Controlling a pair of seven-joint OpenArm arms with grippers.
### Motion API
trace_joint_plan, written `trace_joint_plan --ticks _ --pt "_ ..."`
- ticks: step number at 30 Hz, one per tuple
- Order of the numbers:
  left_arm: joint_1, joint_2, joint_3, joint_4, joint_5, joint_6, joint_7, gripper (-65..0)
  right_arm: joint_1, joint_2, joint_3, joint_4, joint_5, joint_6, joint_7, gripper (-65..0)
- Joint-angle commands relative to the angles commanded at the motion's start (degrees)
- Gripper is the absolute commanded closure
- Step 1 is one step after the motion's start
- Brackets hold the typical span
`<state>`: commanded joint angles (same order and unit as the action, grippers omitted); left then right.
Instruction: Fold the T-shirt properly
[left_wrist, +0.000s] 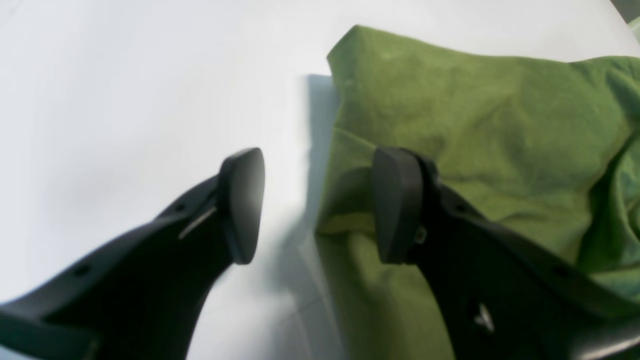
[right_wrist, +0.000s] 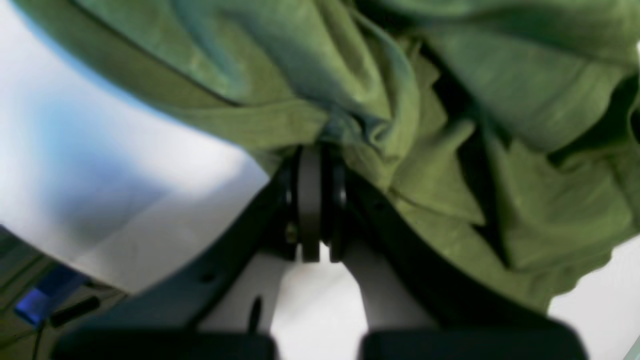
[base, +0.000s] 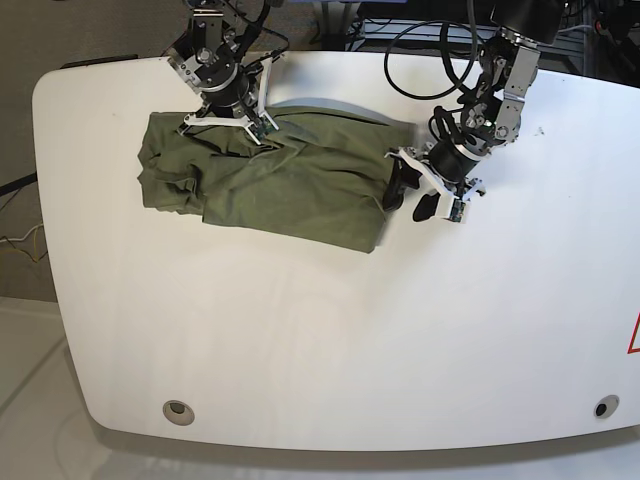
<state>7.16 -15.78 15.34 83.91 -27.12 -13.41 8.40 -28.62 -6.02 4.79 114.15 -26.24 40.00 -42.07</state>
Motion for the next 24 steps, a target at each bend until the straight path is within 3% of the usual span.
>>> trace_joint_plan --ticks 13,15,21,24 --pt "0.09 -0.09 -0.35 2.73 0.00 0.35 -0.09 -32.8 -0.18 -0.09 0.00 0.53 0.00 0.00 0.00 -1.3" --pt "0.09 -0.09 -0.35 4.31 0.00 0.35 -0.09 -32.8 -0.18 -0.09 0.00 0.53 0.00 0.00 0.00 -5.0" --pt "0.44 -0.44 -0.35 10.73 0.00 0.35 -0.09 -33.0 -0.09 -0.26 0.00 0.62 0.00 0.00 0.00 -30.0" --pt "0.62 -0.62 -0.35 13.89 0.00 0.35 0.00 -33.1 0.35 -1.58 0.00 0.88 -0.09 0.00 0.09 -36.3"
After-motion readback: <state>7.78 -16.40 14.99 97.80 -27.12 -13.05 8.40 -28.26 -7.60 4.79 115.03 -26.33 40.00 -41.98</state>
